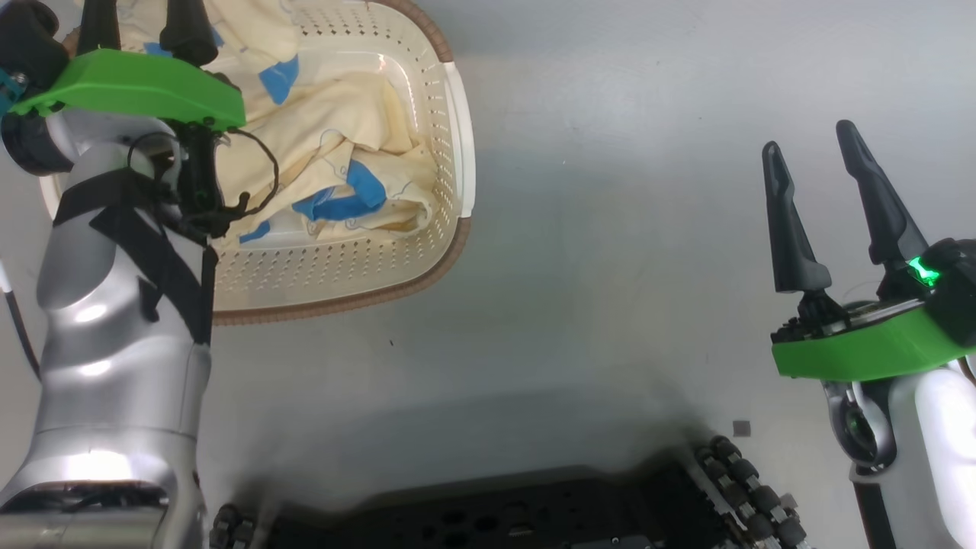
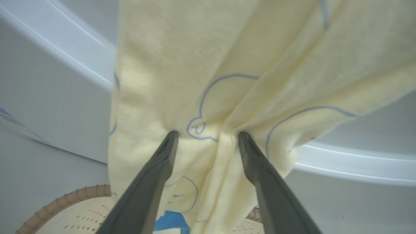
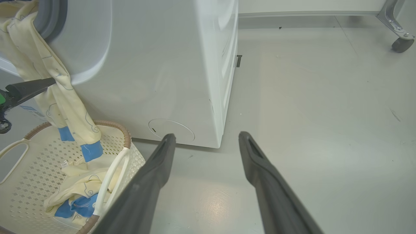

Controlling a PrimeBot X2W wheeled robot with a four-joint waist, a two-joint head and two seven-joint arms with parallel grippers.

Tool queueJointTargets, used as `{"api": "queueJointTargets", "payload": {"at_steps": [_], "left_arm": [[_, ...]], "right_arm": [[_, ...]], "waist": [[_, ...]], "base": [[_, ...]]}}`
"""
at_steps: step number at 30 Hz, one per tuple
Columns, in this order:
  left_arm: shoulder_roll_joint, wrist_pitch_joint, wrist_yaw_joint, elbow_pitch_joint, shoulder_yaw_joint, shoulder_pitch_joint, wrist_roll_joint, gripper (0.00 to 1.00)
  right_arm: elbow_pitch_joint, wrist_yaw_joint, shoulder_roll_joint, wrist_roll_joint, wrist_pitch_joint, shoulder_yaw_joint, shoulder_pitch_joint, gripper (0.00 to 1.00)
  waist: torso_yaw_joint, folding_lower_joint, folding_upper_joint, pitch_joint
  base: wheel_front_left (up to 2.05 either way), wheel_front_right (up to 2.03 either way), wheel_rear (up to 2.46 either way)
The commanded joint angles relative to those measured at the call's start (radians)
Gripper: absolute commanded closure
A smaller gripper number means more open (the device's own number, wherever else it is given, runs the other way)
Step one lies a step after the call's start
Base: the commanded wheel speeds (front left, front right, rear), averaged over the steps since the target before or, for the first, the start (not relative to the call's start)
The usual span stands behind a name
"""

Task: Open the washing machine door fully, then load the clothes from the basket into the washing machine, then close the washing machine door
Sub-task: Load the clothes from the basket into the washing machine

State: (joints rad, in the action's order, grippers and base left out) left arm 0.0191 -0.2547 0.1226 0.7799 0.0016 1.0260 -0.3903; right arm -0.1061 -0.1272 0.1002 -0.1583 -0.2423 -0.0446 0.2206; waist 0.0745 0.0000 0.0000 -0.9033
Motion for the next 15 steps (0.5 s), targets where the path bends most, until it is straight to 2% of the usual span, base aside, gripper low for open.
{"api": "queueJointTargets", "payload": {"at_steps": [1, 2, 3, 4, 5, 6, 7, 15], "left_arm": [[0.031, -0.007, 0.007, -0.071, 0.008, 0.046, 0.009, 0.2], [0.031, -0.007, 0.007, -0.089, -0.001, 0.048, -0.004, 0.38], [0.034, -0.007, 0.007, -0.102, -0.014, 0.047, -0.004, 0.5], [0.039, -0.007, 0.008, -0.117, -0.024, 0.045, -0.003, 0.56], [0.041, -0.007, 0.008, -0.131, -0.031, 0.041, -0.007, 0.67], [0.046, -0.007, 0.008, -0.146, -0.041, 0.037, -0.008, 0.9], [0.05, -0.007, 0.008, -0.161, -0.05, 0.031, -0.009, 1.0], [0.068, -0.007, 0.008, -0.256, -0.083, -0.036, -0.013, 1.0]], "right_arm": [[-0.021, -0.003, -0.002, -0.003, -0.01, -0.022, -0.013, 0.0], [-0.02, -0.003, -0.003, -0.003, -0.011, -0.023, -0.011, 0.0], [-0.019, -0.003, -0.003, -0.003, -0.011, -0.022, -0.009, 0.0], [-0.017, -0.003, -0.003, -0.003, -0.012, -0.022, -0.007, 0.0], [-0.016, -0.003, -0.004, -0.003, -0.012, -0.023, -0.005, 0.0], [-0.015, -0.003, -0.005, -0.005, -0.013, -0.026, -0.002, 0.0], [-0.013, -0.003, -0.005, -0.005, -0.013, -0.027, 0.001, 0.0], [0.018, -0.003, -0.007, -0.016, -0.017, -0.034, 0.023, 0.0]], "waist": [[0.0, 0.0, 0.0, 0.0], [0.0, 0.0, 0.0, 0.0], [-0.002, 0.0, 0.0, 0.0], [-0.003, 0.0, 0.0, 0.0], [-0.003, 0.0, 0.0, 0.0], [-0.004, 0.0, 0.0, 0.002], [-0.005, 0.0, 0.0, 0.004], [-0.015, 0.0, 0.0, 0.042]], "base": [[0.0, 0.0, 0.0], [0.0, 0.0, 0.0], [0.0, 0.0, 0.0], [0.0, 0.0, 0.0], [0.0, 0.0, 0.0], [0.0, 0.0, 0.0], [0.0, 0.0, 0.0], [0.0, 0.0, 0.0]]}}
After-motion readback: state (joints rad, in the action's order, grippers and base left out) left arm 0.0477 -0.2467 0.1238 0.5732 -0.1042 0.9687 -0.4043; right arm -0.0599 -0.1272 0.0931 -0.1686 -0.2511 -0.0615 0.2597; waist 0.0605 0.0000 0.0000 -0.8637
